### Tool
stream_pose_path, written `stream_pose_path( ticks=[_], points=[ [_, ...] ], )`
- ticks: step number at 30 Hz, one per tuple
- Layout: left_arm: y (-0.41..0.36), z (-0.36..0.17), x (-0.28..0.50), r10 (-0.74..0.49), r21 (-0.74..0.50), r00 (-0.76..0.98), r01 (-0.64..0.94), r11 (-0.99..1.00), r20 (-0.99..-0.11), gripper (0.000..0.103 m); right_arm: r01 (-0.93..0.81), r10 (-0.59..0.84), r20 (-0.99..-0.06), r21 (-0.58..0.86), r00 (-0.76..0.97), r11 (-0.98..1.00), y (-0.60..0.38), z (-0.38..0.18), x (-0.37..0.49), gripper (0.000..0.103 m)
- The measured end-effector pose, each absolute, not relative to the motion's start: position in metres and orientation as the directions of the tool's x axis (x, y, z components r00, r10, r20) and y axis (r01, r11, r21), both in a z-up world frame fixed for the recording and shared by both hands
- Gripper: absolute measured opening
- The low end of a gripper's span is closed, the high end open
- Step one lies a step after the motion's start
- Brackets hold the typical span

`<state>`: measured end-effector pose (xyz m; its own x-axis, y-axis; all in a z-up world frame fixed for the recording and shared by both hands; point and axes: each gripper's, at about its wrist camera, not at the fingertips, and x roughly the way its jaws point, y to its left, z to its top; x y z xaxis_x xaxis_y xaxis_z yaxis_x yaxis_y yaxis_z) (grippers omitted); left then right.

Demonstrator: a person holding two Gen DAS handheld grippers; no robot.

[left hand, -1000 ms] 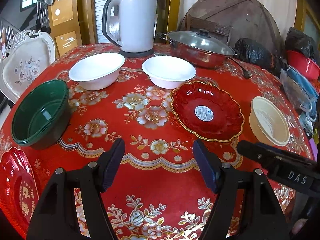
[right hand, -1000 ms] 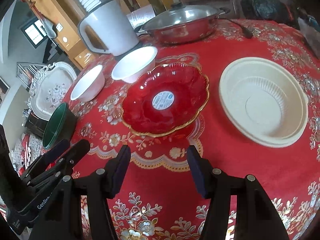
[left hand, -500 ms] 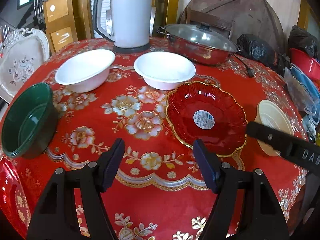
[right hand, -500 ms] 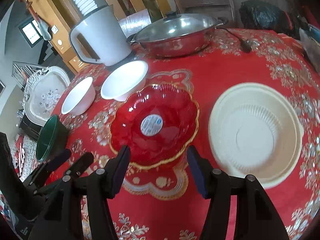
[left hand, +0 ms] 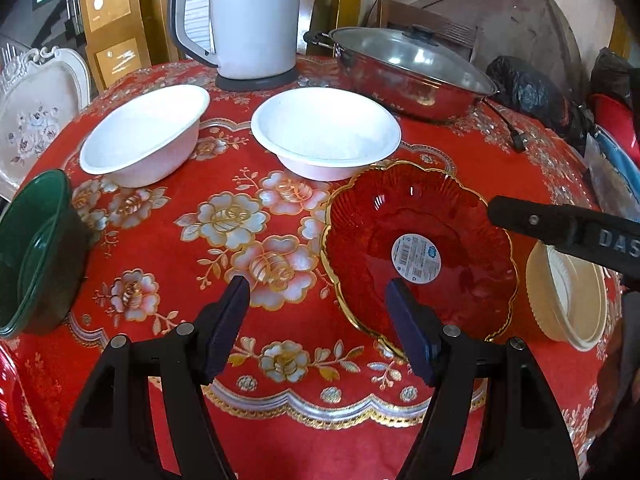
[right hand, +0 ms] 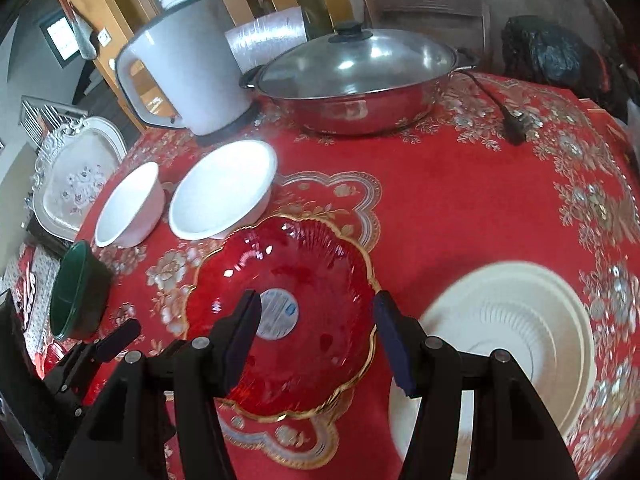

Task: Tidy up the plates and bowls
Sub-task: 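Grasp the small red plate's rim with both grippers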

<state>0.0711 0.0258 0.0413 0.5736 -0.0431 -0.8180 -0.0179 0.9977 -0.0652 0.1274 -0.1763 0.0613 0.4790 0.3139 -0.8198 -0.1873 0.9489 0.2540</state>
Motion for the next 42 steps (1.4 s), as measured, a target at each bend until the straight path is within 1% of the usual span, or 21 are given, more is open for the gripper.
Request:
stream_pose_path(
  ticks=[9, 19, 23, 30, 31, 32, 33, 34, 35, 36, 37, 38, 40, 42],
  points=[
    [0.025, 0.036, 0.081, -0.053, -0.076, 0.546, -0.019, 0.997, -0.836, 0.071, -0.213, 0.29, -0.849, 0.215, 0.442, 0.953, -0.17, 0.046, 0.155, 0.059],
    [0.019, 0.027, 0.093, -0.085, -0.115, 0.473, -0.035, 0.993, -0.877, 0.071, -0.193, 0.244, -0.872, 0.177, 0.424, 0.965, -0.174, 0.034, 0.173, 0.059],
    [0.016, 0.02, 0.097, -0.098, -0.129, 0.44, -0.041, 0.991, -0.892, 0.071, -0.221, 0.25, -0.883, 0.172, 0.398, 0.96, -0.171, 0.028, 0.18, 0.059],
    [0.005, 0.012, 0.1, -0.045, -0.056, 0.426, -0.012, 0.998, -0.904, 0.071, -0.262, 0.258, -0.891, 0.166, 0.373, 0.951, -0.166, 0.024, 0.183, 0.058],
    [0.005, 0.012, 0.101, -0.046, -0.057, 0.429, -0.013, 0.998, -0.902, 0.07, -0.263, 0.259, -0.891, 0.167, 0.372, 0.95, -0.166, 0.023, 0.184, 0.055],
    [0.006, 0.012, 0.101, -0.043, -0.056, 0.437, -0.017, 0.998, -0.898, 0.064, -0.263, 0.265, -0.891, 0.174, 0.368, 0.949, -0.166, 0.023, 0.184, 0.047],
    [0.007, 0.012, 0.101, -0.037, -0.051, 0.444, -0.019, 0.999, -0.895, 0.052, -0.263, 0.277, -0.891, 0.188, 0.36, 0.946, -0.166, 0.022, 0.185, 0.045],
    [0.007, 0.013, 0.101, -0.03, -0.043, 0.45, -0.02, 0.999, -0.893, 0.047, -0.263, 0.278, -0.891, 0.19, 0.358, 0.946, -0.165, 0.022, 0.185, 0.039],
    [0.008, 0.013, 0.102, -0.04, -0.055, 0.452, -0.019, 0.998, -0.891, 0.041, -0.265, 0.277, -0.891, 0.187, 0.359, 0.946, -0.164, 0.022, 0.184, 0.03],
    [0.01, 0.013, 0.103, -0.042, -0.058, 0.45, -0.021, 0.998, -0.892, 0.036, -0.267, 0.28, -0.891, 0.19, 0.358, 0.945, -0.164, 0.022, 0.182, 0.027],
    [0.014, 0.014, 0.104, -0.044, -0.063, 0.448, -0.028, 0.998, -0.893, 0.033, -0.268, 0.284, -0.89, 0.194, 0.356, 0.944, -0.164, 0.022, 0.181, 0.022],
    [0.018, 0.015, 0.104, -0.049, -0.072, 0.448, -0.032, 0.997, -0.893, 0.029, -0.273, 0.29, -0.89, 0.198, 0.352, 0.941, -0.164, 0.023, 0.178, 0.022],
    [0.025, 0.015, 0.103, -0.073, -0.096, 0.445, -0.029, 0.995, -0.892, 0.027, -0.281, 0.275, -0.889, 0.176, 0.366, 0.943, -0.163, 0.025, 0.17, 0.021],
    [0.032, 0.016, 0.1, -0.086, -0.109, 0.439, -0.029, 0.994, -0.894, 0.027, -0.286, 0.281, -0.884, 0.179, 0.374, 0.941, -0.165, 0.028, 0.161, 0.018]
  ],
)
